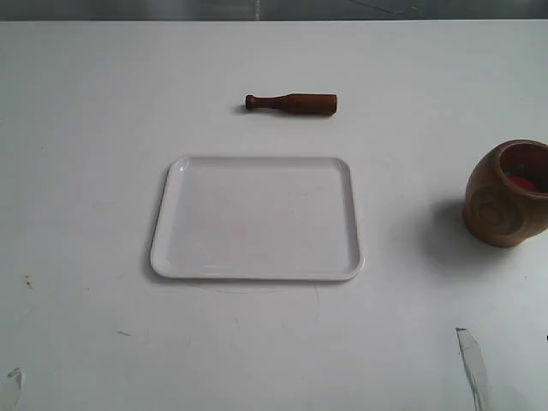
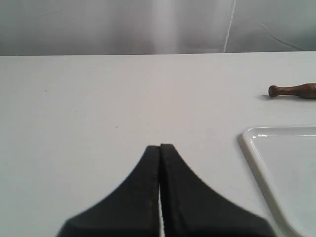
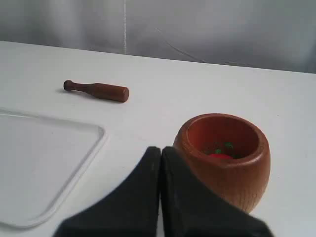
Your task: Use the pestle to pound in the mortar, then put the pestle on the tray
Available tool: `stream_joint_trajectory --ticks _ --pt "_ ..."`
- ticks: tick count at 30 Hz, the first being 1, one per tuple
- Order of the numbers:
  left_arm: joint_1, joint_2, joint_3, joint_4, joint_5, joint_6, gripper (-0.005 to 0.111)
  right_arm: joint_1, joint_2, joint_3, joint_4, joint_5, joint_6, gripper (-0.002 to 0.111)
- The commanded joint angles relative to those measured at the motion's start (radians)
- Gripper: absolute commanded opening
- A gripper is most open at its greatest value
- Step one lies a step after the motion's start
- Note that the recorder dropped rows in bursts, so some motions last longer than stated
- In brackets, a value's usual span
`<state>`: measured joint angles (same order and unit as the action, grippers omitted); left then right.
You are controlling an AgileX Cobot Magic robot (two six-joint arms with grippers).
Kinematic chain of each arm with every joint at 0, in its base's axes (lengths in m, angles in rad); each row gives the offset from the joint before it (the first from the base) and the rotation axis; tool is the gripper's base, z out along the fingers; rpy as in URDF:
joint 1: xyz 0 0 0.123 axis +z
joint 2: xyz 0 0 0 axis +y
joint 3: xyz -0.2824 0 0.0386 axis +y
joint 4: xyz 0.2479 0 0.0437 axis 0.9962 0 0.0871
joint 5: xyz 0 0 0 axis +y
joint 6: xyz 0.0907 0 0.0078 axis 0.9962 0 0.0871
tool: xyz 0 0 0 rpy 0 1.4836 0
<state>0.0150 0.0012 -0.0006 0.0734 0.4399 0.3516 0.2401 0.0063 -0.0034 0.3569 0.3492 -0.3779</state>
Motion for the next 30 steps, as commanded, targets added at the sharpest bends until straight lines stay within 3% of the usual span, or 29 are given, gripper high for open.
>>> stream_joint_trajectory --ticks 1,10,14,18,23,26,30 --pt "-0.008 -0.001 0.001 -0.007 -0.003 -0.008 0.0 -0.003 -0.006 0.003 -0.021 0.003 -0.002 0.0" --pt "-0.008 -0.001 0.001 -0.007 -0.003 -0.008 0.0 -0.003 -0.006 0.003 -0.135 -0.142 -0.004 0.0" --pt "-0.008 -0.001 0.001 -0.007 -0.003 -0.008 0.0 -0.003 -0.006 0.003 0.132 -0.316 0.054 0.0" --pt "-0.008 -0.001 0.001 -0.007 -0.003 -0.008 0.0 -0.003 -0.006 0.003 0.309 -0.64 0.11 0.0" --pt "-0.008 -0.001 0.001 -0.007 -0.003 -0.008 0.0 -0.003 -0.006 0.003 0.347 -0.935 0.364 0.0" --pt "-0.008 -0.001 0.001 -0.007 -0.003 -0.008 0.0 -0.003 -0.006 0.003 0.126 -1.05 0.528 0.0" --pt "-0.008 -0.001 0.001 -0.007 -0.003 -0.008 0.0 -0.003 0.041 -0.108 -0.466 -1.145 0.513 0.0"
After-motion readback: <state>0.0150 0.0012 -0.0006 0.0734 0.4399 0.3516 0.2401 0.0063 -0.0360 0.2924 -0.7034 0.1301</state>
